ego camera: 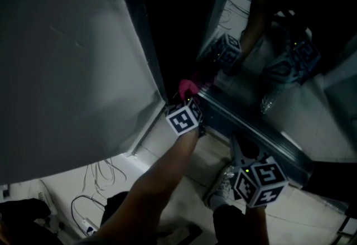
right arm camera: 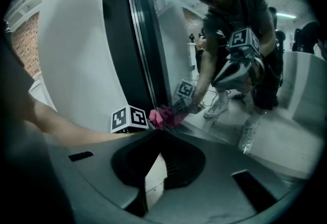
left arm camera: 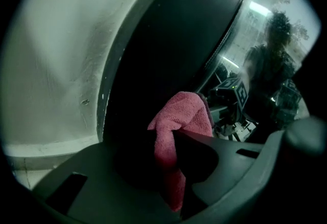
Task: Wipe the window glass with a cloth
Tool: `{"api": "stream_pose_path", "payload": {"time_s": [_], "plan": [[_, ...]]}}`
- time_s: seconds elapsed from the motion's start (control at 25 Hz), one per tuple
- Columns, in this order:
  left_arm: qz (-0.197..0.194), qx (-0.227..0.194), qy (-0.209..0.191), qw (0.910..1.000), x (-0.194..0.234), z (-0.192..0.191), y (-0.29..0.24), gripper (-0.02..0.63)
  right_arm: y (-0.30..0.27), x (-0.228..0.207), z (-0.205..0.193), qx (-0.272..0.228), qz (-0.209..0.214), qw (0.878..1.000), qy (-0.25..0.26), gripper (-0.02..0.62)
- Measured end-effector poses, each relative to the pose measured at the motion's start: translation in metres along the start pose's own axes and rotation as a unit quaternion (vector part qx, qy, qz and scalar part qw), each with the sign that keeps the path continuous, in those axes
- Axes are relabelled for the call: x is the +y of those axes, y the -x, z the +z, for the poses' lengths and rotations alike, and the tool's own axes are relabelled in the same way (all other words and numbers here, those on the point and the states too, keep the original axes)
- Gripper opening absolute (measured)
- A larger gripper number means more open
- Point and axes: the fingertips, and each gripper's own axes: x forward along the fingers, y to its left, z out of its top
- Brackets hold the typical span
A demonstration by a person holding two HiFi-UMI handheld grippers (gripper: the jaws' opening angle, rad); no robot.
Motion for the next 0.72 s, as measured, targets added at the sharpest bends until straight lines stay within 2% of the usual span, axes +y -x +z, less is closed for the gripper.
{"api": "stream_pose_path", "payload": {"time_s": [0.16,0.36,0.72], "plan": [[-0.023,-0.017,0.03,0.9991,-0.008,0.001,0.005,0.054,0.002,0.004,-0.001,-0.001,0.0,1.0,0.001,-0.002],[-0.034,-0.032,0.059,0.9972,-0.019,0.01,0.014,0.055,0.008,0.015,0.007,-0.011,0.003,1.0,0.008,-0.002],[-0.072,-0.053,0.063,0.994,-0.048,0.038,0.041,0.055,0.039,0.022,0.03,-0.042,-0.014,0.999,0.026,-0.002]]}}
